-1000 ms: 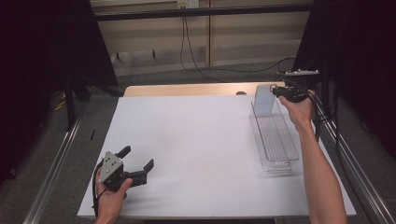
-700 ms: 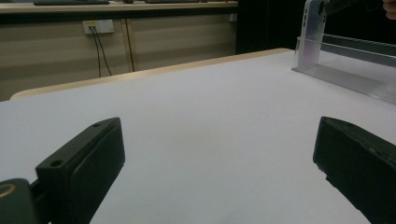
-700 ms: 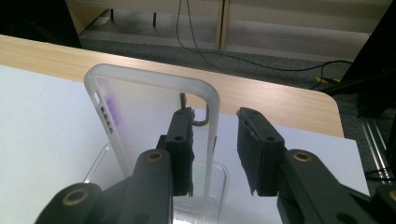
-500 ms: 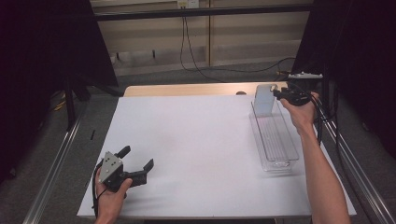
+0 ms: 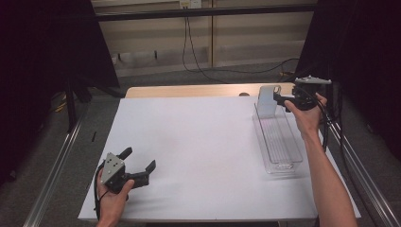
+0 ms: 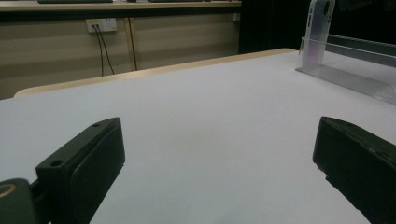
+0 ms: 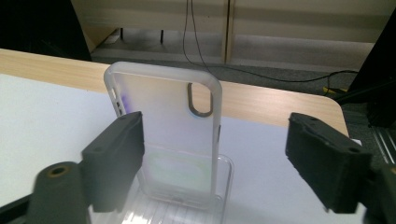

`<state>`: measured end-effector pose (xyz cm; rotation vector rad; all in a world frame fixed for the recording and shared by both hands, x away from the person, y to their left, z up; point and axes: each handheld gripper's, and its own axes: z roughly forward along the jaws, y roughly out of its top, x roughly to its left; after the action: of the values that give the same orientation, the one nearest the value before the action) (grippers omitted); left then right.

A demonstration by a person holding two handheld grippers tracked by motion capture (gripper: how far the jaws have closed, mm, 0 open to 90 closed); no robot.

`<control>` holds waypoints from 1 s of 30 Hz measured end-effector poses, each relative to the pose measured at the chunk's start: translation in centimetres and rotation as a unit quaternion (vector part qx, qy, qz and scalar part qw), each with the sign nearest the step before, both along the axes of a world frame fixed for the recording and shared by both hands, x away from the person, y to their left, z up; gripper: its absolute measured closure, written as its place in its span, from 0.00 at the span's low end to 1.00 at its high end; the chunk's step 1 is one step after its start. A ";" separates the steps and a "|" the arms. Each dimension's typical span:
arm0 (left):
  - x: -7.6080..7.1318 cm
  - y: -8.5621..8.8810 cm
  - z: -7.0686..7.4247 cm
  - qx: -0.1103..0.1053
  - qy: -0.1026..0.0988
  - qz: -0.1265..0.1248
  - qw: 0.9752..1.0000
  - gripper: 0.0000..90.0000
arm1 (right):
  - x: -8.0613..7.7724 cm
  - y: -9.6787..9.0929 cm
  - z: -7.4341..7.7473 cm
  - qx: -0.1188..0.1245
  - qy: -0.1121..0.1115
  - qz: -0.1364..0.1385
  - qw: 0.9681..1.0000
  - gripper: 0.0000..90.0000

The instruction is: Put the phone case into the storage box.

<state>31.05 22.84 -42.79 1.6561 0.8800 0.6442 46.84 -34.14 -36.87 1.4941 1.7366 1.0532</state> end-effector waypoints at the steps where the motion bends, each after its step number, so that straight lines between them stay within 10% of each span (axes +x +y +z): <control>1: -0.1 0.0 0.1 0.002 -0.002 0.000 1.000 0.03 | -0.1 -0.1 0.0 0.002 -0.002 0.001 1.000 0.19; 30: -0.2 0.4 0.2 -0.006 -0.007 -0.006 1.000 0.02 | -3.6 -0.1 -1.5 0.007 -0.060 -0.010 0.998 0.06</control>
<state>30.88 23.22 -42.62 1.6420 0.8612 0.6408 43.20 -34.27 -38.41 1.4236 1.6322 1.1230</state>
